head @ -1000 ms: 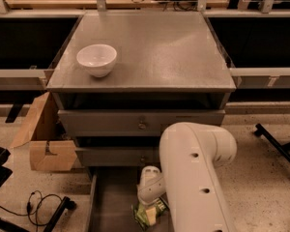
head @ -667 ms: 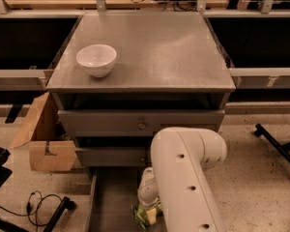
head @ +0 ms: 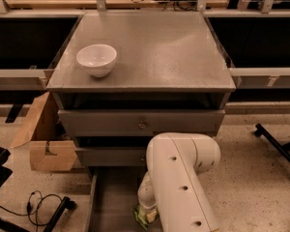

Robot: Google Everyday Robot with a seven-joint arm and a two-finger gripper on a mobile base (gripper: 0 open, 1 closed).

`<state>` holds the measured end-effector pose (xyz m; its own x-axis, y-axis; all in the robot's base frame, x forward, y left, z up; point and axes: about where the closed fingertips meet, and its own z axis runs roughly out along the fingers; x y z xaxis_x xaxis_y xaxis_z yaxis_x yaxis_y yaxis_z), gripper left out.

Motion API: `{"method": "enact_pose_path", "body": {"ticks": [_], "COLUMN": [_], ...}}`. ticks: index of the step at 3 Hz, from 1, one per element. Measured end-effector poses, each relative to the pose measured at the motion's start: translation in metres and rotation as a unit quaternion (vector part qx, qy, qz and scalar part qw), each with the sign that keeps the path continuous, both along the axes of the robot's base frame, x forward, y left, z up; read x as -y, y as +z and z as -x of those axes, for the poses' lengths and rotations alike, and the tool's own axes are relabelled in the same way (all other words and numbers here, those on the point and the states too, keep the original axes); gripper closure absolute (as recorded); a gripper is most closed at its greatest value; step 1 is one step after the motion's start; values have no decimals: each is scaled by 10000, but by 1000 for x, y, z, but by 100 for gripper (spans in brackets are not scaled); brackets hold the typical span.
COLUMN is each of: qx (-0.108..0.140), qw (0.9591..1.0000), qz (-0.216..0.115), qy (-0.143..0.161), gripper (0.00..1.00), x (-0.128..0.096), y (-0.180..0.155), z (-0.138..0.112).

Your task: Pick green jalapeno chip bag from bottom drawer and place on counter

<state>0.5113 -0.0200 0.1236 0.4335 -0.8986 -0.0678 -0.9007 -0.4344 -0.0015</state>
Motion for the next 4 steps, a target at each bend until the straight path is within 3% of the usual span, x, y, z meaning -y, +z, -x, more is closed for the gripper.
{"method": "enact_pose_path", "body": {"ticks": [1, 2, 3, 4], "qx": [1, 129, 179, 48], "qw": [10000, 9999, 9996, 9994], "qz": [1, 13, 131, 210], "qy": [-4, 24, -157, -256], "gripper": [82, 100, 100, 100], "x": [0, -2, 21, 46], "y": [0, 23, 100, 168], "z": [0, -4, 12, 39]}}
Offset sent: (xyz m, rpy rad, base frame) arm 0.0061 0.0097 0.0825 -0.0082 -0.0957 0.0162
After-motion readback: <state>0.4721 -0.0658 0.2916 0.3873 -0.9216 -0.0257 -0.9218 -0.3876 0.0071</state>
